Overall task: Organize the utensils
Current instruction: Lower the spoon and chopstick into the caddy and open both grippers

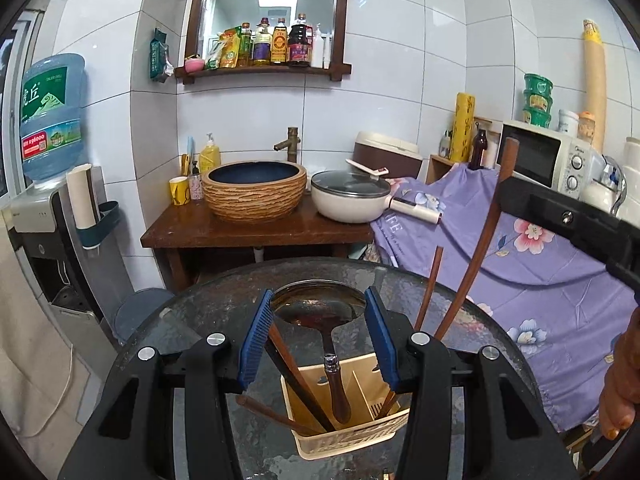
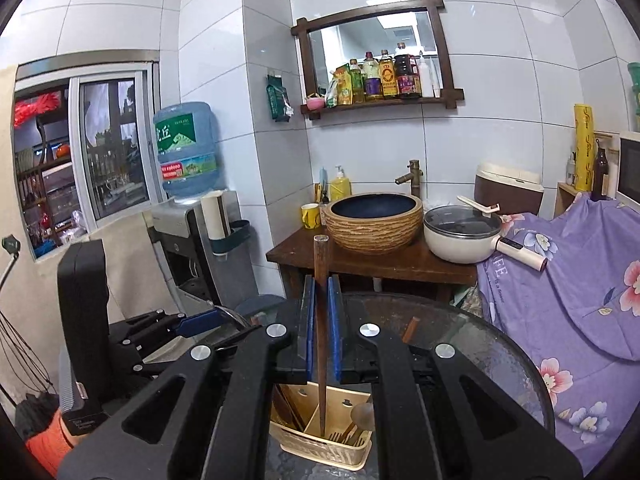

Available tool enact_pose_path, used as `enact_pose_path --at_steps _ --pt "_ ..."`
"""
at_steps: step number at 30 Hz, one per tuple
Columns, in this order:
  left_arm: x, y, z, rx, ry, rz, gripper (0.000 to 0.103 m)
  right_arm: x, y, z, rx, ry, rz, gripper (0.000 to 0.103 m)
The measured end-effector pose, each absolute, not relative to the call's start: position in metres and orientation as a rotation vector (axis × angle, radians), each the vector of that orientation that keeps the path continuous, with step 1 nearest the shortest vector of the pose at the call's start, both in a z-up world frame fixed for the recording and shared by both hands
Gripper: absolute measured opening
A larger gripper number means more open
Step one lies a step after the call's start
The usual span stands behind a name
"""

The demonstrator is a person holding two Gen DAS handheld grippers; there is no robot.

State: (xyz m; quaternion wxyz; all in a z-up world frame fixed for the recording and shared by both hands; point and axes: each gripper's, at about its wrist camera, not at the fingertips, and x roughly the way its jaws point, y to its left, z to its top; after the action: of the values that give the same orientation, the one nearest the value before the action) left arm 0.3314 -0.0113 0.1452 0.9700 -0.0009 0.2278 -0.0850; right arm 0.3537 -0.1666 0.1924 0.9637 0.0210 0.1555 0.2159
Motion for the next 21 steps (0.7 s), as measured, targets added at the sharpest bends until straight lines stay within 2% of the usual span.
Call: enact_pose_path --at_steps 10,21 --pt "0.332 -0.028 0.112 0.069 0.511 -0.180 0.046 0.362 -0.165 0.146 0.026 0.379 0.413 0.007" --pt "0.339 -0.039 0.083 0.129 0.582 -0.198 0.046 0.367 -0.167 0.120 0.038 0.426 0.413 0.007"
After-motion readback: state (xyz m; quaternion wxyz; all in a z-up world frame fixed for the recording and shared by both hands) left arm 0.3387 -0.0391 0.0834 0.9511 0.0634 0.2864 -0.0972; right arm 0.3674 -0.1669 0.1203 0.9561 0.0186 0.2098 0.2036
